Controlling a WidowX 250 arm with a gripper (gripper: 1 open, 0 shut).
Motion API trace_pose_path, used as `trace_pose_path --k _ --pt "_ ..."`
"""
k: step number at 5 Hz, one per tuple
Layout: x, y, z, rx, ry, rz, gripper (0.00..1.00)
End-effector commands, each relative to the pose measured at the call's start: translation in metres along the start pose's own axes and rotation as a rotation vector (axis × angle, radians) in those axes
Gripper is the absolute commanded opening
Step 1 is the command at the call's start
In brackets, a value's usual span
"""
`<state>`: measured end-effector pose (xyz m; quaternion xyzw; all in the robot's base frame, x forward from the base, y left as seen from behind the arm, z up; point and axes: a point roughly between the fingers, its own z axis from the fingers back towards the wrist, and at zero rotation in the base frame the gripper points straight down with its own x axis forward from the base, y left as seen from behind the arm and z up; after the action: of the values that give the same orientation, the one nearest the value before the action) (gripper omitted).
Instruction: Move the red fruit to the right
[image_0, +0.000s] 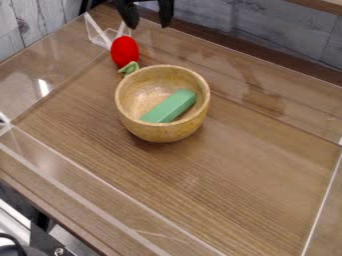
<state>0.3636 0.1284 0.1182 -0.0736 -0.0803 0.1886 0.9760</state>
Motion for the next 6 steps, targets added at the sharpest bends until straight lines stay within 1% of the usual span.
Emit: trace_pose_path --k 1,2,4,5,6 --pt "0.015 0.01 0.01 0.023 -0.059 -0.016 1.0" --pt "0.02 0.019 0.001 0.042 -0.053 -0.029 1.0" --pt "0.007 0.038 -0.023 0.097 -0.039 0.031 1.0" --pt "0.006 0.026 -0.022 0.099 -0.03 -0.015 0.0" --pt "0.005 0.011 -0.014 0.091 -0.026 -0.063 0.0"
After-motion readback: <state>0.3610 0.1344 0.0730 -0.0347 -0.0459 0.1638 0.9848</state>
